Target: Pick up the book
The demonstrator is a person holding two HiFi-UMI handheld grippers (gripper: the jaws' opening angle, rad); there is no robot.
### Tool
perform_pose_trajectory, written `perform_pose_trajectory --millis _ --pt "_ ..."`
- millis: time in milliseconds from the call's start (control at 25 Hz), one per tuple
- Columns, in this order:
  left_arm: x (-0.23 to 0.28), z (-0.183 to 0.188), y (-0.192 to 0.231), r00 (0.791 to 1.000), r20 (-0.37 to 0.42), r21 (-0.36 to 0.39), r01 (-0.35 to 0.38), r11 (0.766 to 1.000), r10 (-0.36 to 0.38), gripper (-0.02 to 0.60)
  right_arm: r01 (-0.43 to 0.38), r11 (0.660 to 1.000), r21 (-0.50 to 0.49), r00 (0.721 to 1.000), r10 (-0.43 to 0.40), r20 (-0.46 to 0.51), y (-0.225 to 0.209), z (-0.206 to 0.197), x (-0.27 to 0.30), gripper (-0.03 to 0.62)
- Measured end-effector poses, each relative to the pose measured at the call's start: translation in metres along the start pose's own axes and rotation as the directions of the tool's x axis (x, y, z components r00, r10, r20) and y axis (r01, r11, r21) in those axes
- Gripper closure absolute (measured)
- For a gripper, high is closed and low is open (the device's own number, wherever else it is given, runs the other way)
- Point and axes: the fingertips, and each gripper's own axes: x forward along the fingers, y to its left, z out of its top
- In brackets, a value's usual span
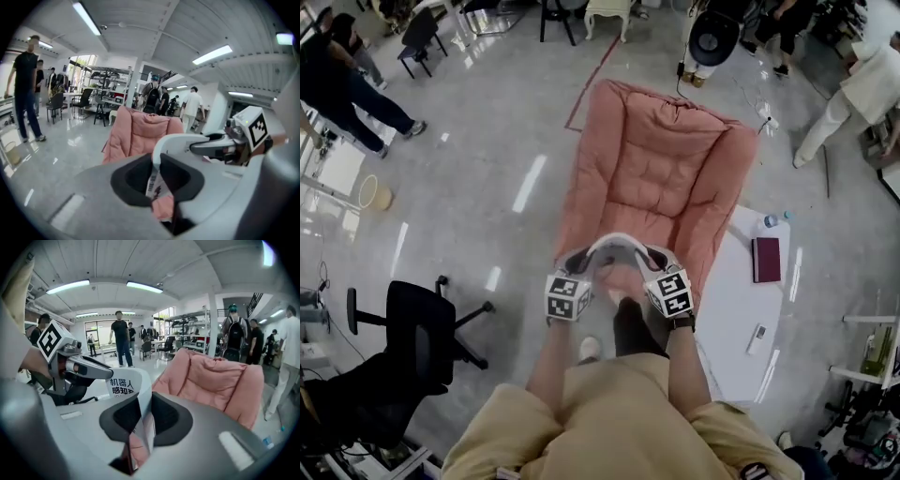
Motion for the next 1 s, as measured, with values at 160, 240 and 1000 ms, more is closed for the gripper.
perform_pose_trajectory --millis 160,240,1000 --pt "-0.020 0.057 -0.031 0.994 0.080 0.107 0.061 0.992 -0.069 0.531 0.093 0.995 0.043 0.986 -0.098 0.137 -0.003 0.042 -0.052 0.536" --pt "-0.034 0.083 -0.050 0.987 0.126 0.161 0.078 0.984 -0.099 0.531 0.142 0.988 0.063 0.970 -0.151 0.190 -0.003 0.061 -0.079 0.536" --pt "-0.138 0.212 -0.169 0.845 0.464 0.310 0.126 0.942 -0.265 0.537 0.412 0.899 0.147 0.759 -0.428 0.490 0.021 0.175 -0.256 0.537"
